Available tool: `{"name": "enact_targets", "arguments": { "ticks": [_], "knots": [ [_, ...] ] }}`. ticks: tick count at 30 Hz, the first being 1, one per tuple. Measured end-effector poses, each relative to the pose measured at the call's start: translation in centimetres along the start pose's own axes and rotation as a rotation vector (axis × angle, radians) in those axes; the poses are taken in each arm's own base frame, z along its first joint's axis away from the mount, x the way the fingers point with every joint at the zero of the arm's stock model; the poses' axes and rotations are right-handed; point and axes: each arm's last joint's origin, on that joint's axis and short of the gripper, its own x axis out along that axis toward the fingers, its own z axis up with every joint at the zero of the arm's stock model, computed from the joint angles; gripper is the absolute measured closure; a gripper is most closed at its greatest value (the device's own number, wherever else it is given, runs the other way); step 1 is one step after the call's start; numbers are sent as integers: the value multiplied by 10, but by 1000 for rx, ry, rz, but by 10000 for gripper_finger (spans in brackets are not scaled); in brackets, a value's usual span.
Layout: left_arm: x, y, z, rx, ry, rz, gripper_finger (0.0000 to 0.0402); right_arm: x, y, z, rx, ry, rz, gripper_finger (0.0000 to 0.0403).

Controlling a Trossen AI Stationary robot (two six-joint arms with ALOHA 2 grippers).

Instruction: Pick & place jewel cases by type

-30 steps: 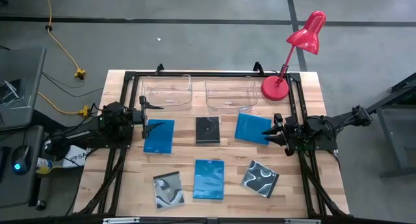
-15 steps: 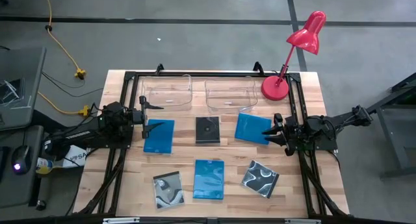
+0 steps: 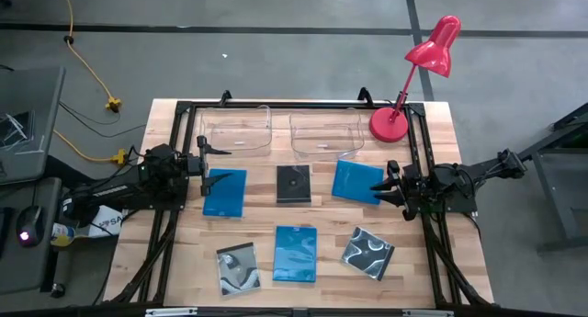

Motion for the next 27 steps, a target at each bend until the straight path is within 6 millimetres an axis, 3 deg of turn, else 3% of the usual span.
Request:
{"name": "enact_targets", "arguments": {
  "ticks": [21, 27],
  "knots": [
    [0, 0, 0, -5, 0, -1, 110, 0, 0, 0, 0, 0, 0, 295],
    [0, 2, 1, -176, -4, 51, 110, 0, 0, 0, 0, 0, 0, 295]
  ]
}}
